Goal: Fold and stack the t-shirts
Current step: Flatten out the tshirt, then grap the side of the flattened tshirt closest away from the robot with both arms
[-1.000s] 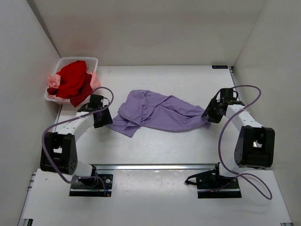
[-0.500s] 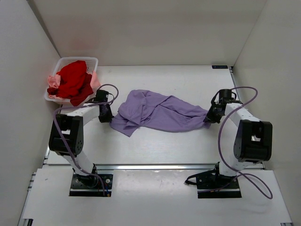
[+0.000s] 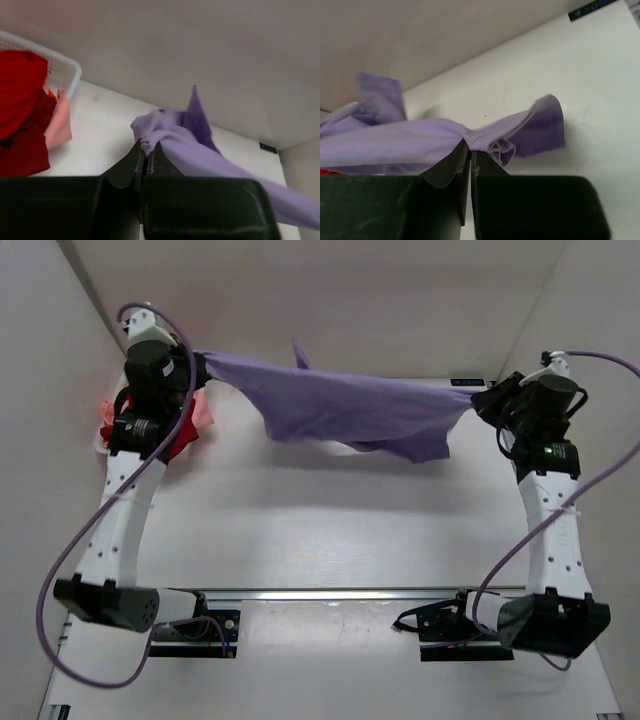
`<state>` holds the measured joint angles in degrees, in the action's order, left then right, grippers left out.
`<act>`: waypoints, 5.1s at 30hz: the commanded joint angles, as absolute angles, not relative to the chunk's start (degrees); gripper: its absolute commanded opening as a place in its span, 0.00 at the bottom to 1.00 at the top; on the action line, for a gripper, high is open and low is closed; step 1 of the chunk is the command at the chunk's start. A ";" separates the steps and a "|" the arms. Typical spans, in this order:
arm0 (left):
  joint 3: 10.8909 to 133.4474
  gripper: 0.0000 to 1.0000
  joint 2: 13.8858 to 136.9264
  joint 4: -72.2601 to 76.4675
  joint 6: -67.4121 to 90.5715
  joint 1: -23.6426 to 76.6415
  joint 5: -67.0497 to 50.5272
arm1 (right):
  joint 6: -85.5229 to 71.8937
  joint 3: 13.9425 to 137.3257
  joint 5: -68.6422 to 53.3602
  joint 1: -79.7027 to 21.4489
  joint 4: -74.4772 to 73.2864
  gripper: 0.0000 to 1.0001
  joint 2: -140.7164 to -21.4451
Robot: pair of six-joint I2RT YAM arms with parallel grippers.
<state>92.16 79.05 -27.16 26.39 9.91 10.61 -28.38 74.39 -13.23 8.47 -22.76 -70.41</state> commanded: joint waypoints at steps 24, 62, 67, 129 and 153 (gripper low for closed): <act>113.11 0.00 93.95 -38.06 19.59 9.59 13.63 | -23.30 113.87 -21.11 6.87 -41.28 0.00 -98.23; 120.67 0.00 80.23 -32.44 20.47 14.42 12.13 | -29.70 100.37 -20.12 14.06 -32.18 0.00 -74.25; 114.09 0.00 91.91 -25.14 20.66 14.33 12.74 | -30.76 98.35 -21.27 12.40 -24.62 0.00 -87.94; 38.58 0.72 82.70 -35.51 36.65 30.32 -0.09 | -21.26 73.65 -3.86 9.58 -40.43 0.60 -105.47; 38.23 0.00 77.35 -36.91 31.29 27.07 -0.09 | -19.86 71.37 -6.32 10.72 -41.40 0.00 -110.13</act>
